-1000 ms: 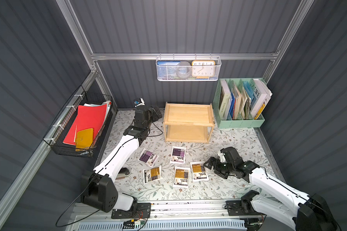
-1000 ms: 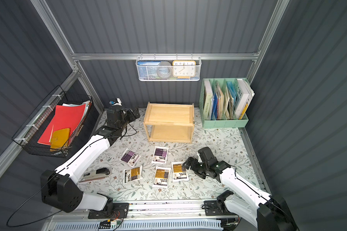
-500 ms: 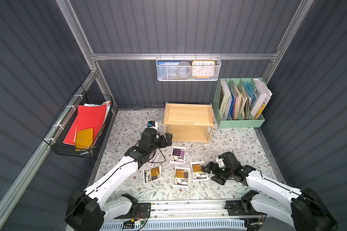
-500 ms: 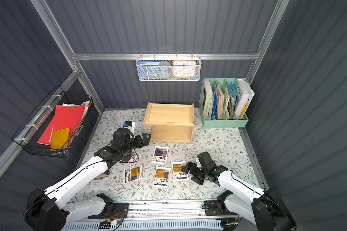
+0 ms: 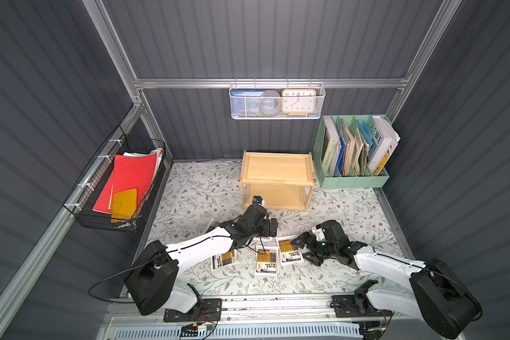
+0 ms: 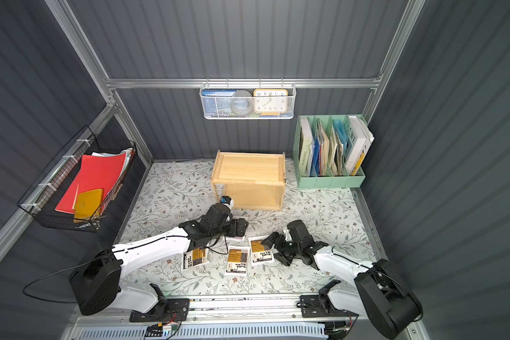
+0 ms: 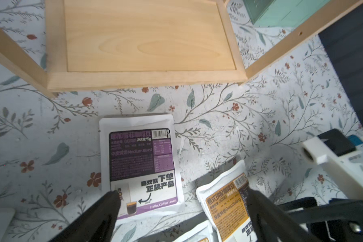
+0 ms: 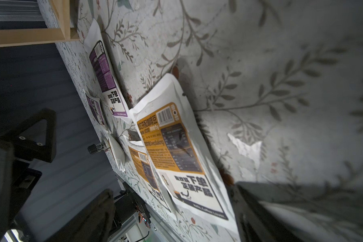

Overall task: Place the bagged coffee beans on the shelf by color
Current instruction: Pick up the bagged coffee beans at the center of the board.

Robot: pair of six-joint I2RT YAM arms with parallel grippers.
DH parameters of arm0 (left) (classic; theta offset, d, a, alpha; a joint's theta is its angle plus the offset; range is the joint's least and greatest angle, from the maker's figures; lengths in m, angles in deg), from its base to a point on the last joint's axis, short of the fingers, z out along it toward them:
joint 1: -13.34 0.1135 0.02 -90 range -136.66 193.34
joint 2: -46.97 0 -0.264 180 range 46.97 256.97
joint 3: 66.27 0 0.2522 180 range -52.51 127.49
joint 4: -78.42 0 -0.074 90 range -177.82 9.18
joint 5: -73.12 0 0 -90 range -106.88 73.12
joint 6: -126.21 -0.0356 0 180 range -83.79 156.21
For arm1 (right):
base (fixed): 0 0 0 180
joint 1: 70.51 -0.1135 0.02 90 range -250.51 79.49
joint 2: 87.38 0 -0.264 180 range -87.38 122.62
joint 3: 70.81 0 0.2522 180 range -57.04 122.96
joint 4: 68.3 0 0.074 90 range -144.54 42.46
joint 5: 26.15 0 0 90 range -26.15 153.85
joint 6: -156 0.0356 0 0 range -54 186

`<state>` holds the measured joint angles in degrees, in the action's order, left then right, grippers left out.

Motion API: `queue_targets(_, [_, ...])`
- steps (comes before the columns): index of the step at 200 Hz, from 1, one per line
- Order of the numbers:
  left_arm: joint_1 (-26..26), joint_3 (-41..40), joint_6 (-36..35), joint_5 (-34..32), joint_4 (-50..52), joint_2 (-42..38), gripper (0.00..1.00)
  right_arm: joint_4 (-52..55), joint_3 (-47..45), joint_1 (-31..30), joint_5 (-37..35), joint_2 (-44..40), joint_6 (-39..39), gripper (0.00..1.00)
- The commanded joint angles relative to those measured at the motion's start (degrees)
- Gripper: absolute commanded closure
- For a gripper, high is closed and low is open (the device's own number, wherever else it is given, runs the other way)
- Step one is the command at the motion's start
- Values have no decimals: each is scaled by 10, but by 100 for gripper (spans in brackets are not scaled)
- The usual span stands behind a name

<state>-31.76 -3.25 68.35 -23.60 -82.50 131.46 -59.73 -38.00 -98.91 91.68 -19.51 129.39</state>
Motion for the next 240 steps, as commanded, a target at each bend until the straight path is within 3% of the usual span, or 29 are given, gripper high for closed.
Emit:
queue_targets(1, [-20,26,-23,-36,10,23,0,45,-30,-4,-30,-20,6,8])
queue_targets(106, [-94,63,-39,-122,78,119,0,83,-52,-4,-21,-66,-6,7])
queue_targets(189, [-111,82,-23,-163,118,188,0,-8,-49,-4,33,12,-11,7])
queue_targets(222, [-112,75,-15,-160,112,186,0,-57,-53,-4,44,65,-2,13])
queue_targets(240, [-114,75,-12,-159,110,184,0,-71,-53,-4,46,79,1,26])
